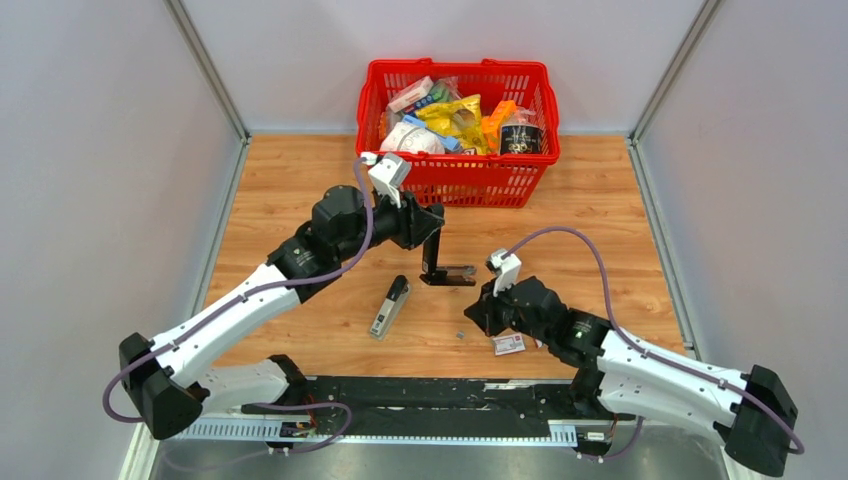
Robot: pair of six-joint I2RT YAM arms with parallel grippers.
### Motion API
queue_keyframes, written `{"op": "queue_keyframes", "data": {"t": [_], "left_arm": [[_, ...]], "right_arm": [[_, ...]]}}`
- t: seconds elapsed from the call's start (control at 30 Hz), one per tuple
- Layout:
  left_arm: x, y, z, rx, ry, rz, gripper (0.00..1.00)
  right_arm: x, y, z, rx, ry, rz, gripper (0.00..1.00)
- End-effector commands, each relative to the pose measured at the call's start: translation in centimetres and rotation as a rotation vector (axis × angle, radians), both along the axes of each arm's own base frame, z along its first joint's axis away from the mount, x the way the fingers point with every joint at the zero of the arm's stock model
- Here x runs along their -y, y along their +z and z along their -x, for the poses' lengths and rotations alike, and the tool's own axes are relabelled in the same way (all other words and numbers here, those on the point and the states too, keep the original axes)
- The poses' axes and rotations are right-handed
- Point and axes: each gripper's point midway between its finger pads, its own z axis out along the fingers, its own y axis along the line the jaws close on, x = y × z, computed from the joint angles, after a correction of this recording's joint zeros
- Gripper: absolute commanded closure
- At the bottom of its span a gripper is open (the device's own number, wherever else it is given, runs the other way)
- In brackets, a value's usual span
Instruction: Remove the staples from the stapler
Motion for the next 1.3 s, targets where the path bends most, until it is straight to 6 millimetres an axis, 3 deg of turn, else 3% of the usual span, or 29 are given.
{"op": "queue_keyframes", "data": {"t": [0.0, 0.3, 0.47, 0.67, 0.87, 1.27], "left_arm": [[0.3, 4.4, -1.3, 0.160, 0.042, 0.121, 1.00], [1.4, 5.7, -1.2, 0.152, 0.006, 0.203, 1.00], [0.9, 6.5, -0.5, 0.151, 0.003, 0.230, 1.00], [-0.1, 7.5, 0.5, 0.156, 0.007, 0.271, 1.00], [-0.1, 7.1, 1.3, 0.132, -0.018, 0.285, 1.00], [0.5, 4.9, 1.9, 0.080, -0.060, 0.253, 1.00]], "right_arm": [[-1.3, 0.6, -0.8, -0.014, -0.036, -0.072, 1.00], [-1.8, -1.1, -4.6, -0.036, -0.271, -0.101, 1.00], [-1.0, -0.5, -6.6, -0.003, -0.408, -0.148, 1.00], [0.5, 0.8, -8.3, 0.025, -0.564, -0.222, 1.00], [1.4, 2.6, -9.6, 0.086, -0.651, -0.245, 1.00], [0.5, 8.0, -11.0, 0.254, -0.572, -0.221, 1.00]]}}
